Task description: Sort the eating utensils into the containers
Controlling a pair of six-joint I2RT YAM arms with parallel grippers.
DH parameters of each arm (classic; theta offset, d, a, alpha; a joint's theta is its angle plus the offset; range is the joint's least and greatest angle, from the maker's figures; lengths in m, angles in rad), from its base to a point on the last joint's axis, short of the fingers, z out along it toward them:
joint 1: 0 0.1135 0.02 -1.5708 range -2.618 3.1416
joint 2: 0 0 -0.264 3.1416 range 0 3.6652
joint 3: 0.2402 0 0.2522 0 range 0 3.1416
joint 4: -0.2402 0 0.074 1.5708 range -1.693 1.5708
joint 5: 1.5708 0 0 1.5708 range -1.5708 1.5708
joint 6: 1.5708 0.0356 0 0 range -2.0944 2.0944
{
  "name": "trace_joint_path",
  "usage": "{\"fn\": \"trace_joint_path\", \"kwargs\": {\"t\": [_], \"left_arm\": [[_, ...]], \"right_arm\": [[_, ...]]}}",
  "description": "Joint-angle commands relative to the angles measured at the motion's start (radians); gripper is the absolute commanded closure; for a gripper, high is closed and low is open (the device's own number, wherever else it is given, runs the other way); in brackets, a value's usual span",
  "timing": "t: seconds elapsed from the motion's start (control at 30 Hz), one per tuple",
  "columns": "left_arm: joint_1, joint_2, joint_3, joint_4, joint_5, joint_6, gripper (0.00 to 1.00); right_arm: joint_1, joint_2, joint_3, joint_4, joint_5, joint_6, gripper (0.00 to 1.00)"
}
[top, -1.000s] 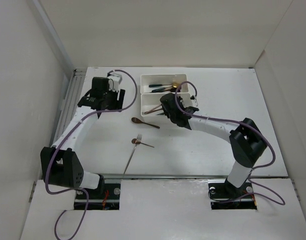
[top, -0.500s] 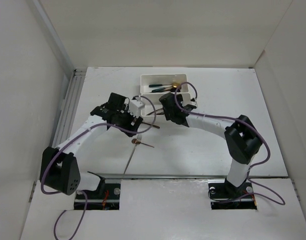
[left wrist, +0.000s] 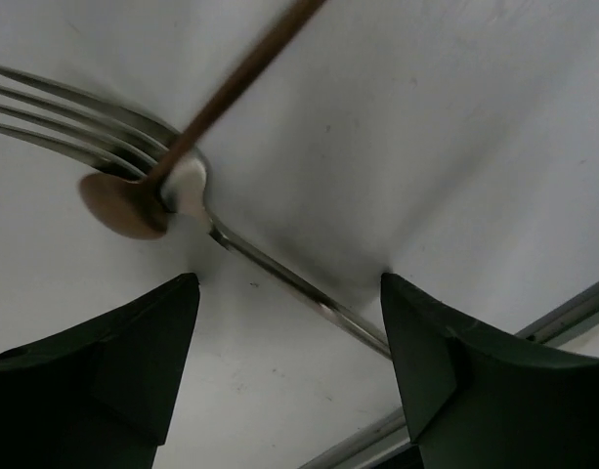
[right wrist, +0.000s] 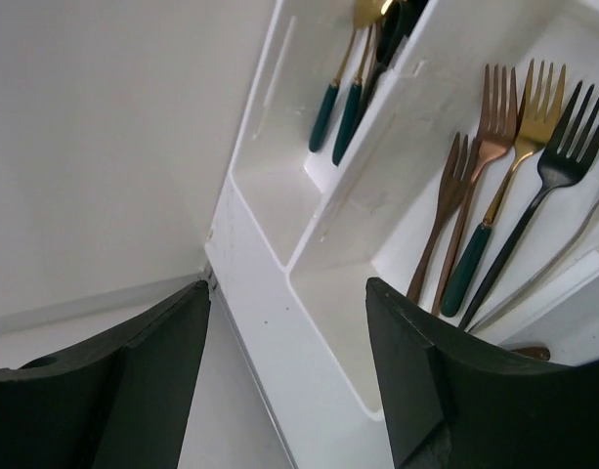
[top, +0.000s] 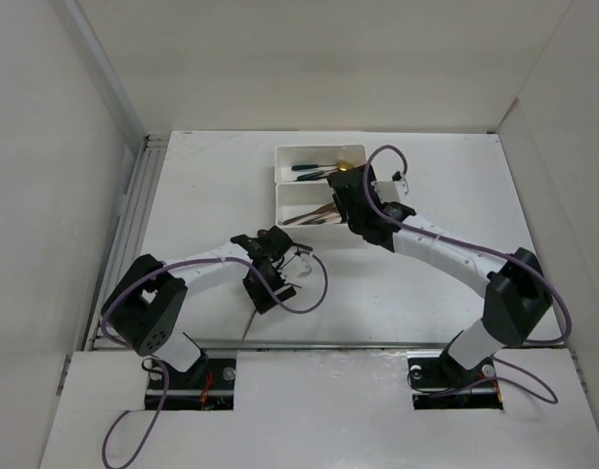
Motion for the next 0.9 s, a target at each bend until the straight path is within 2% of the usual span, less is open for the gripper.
{"fn": "trace_joint_path", "kwargs": {"t": [0.0,0.13,0.27,0.3,0.43,0.53,0.63,0.7,0.77,0.87], "left_arm": [[-0.008,0.025,-0.015,-0.003,-0.102,-0.028,0.3],[-0.008,0.073,-0.053,0.006,-0.113,-0.039,0.37],[0.015,0.134,-0.07,0.058,-0.122,-0.039,0.61],[0.026,0.156,-0.07,0.073,-0.105,-0.039,0.72],[0.107,0.188,-0.031,0.101,-0.105,-0.049,1.0],[0.155,0.197,0.01,0.101,-0.139,-0.049,1.0],[0.211,0.179,0.066,0.115,-0.235,-0.01,1.0],[0.221,0.144,0.076,0.148,-0.373,0.035,1.0],[0.221,0.099,0.076,0.245,-0.532,0.147,1.0],[0.23,0.059,0.067,0.367,-0.642,0.318,1.0]], "right_arm": [[-0.005,-0.069,-0.031,0.045,0.077,-0.031,0.3],[-0.014,-0.087,-0.032,0.045,0.089,-0.071,0.3],[-0.025,-0.096,-0.032,0.071,0.1,-0.106,0.3],[-0.025,-0.096,-0.032,0.071,0.1,-0.116,0.3],[-0.046,-0.096,-0.021,0.08,0.1,-0.14,0.3],[-0.057,-0.096,-0.021,0.089,0.1,-0.149,0.3],[-0.057,-0.096,-0.021,0.099,0.088,-0.186,0.3],[-0.057,-0.084,-0.012,0.112,0.088,-0.208,0.3],[-0.057,-0.073,-0.001,0.112,0.088,-0.232,0.3],[-0.066,-0.064,0.022,0.141,0.079,-0.299,0.3]]}}
